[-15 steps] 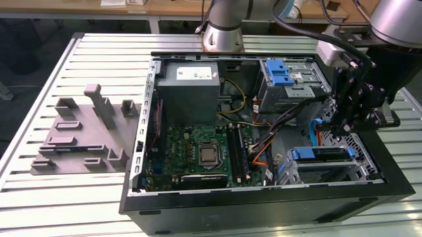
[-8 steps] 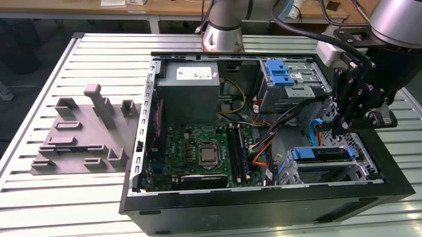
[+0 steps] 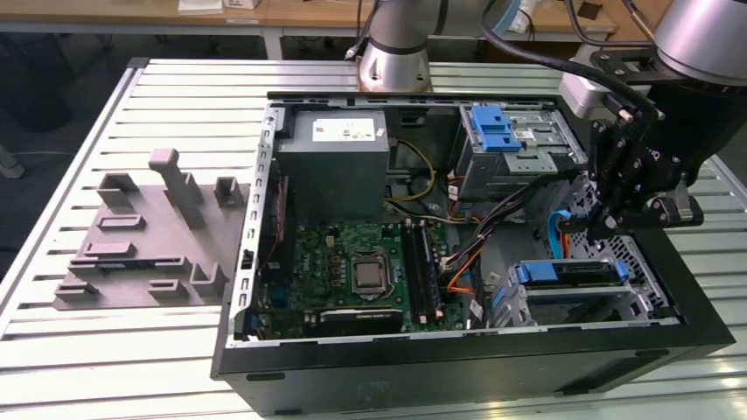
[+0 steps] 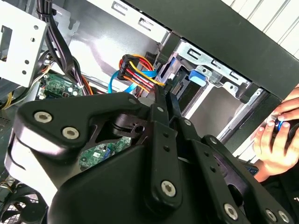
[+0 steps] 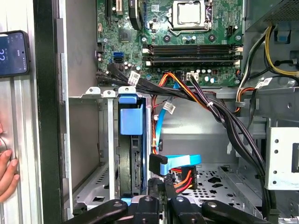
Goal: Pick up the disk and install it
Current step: 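Insert the first disk wire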
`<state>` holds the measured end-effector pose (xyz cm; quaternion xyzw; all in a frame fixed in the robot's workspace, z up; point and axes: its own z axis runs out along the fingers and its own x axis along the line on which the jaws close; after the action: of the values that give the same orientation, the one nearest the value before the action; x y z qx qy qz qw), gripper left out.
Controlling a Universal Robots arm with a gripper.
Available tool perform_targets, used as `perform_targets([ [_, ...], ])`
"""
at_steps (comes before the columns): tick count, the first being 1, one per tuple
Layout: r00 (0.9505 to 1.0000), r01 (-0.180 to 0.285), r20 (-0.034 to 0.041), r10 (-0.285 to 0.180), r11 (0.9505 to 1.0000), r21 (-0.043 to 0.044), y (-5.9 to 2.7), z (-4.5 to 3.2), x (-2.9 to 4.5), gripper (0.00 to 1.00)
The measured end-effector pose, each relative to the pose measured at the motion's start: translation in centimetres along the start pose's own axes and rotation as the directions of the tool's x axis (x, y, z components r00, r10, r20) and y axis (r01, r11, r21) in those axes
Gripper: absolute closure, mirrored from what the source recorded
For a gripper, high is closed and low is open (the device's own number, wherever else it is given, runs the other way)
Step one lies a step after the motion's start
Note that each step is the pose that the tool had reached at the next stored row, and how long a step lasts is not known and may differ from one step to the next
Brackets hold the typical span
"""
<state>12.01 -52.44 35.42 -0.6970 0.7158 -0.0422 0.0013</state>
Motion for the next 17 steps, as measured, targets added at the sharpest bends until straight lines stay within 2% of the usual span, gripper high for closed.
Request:
perform_targets([
  [3, 1.0000, 0.000, 0.0000, 0.000, 1.0000, 0.0000, 0.00, 0.00, 0.00, 0.83],
  [4, 1.0000, 0.000, 0.0000, 0.000, 1.0000, 0.0000, 0.00, 0.00, 0.00, 0.76],
  [13, 1.0000, 0.000, 0.0000, 0.000, 1.0000, 0.0000, 0.00, 0.01, 0.00, 0.76],
  [17, 1.0000, 0.000, 0.0001, 0.000, 1.0000, 0.0000, 0.00, 0.03, 0.00, 0.84],
])
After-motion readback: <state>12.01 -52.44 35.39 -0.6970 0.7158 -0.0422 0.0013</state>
